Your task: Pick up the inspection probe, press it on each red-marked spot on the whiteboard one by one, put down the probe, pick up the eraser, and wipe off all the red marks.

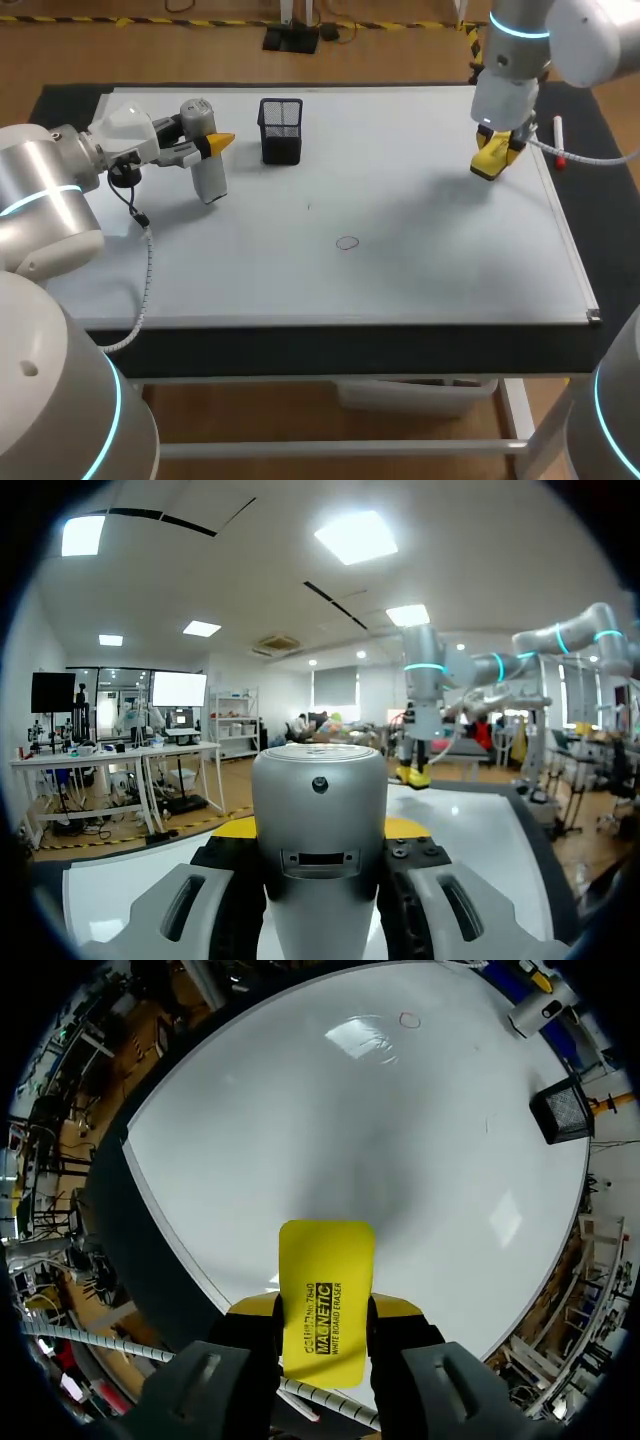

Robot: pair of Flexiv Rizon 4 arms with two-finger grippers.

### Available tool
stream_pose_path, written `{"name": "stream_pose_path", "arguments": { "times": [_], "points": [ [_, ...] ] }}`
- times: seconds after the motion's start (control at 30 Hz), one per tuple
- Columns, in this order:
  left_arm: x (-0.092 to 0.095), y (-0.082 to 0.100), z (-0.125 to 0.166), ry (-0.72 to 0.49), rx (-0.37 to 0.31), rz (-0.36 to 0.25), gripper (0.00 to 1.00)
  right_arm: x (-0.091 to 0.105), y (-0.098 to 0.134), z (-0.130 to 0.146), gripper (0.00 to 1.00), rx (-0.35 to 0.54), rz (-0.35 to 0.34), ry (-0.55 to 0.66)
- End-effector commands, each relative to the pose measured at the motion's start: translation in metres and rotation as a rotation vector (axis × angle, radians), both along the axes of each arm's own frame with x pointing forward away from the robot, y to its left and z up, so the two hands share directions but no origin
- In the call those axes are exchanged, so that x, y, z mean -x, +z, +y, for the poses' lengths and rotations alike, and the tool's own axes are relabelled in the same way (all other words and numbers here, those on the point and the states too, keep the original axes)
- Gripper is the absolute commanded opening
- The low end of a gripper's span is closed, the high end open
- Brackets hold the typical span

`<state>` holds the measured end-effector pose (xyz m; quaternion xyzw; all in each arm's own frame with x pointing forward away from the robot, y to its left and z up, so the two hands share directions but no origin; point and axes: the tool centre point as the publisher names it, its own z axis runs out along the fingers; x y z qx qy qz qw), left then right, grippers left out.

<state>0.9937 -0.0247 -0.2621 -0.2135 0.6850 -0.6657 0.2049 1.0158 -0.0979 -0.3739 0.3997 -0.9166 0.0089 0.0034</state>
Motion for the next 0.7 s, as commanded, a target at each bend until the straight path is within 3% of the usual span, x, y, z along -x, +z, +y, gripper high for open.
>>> {"name": "stream_pose_path", "arguments": {
  "times": [0.03,0.4,0.7],
  "points": [
    [0.000,0.001,0.000,0.002,0.000,-0.002,0.00,0.000,0.001,-0.001,0.00,0.003,0.000,0.001],
    [0.007,0.000,-0.014,-0.045,0.016,-0.003,0.00,0.000,0.001,-0.001,0.00,0.003,0.000,0.001],
    [0.043,0.010,-0.062,-0.201,0.055,-0.020,0.00,0.000,0.001,-0.001,0.00,0.003,0.000,0.001]
  ]
}}
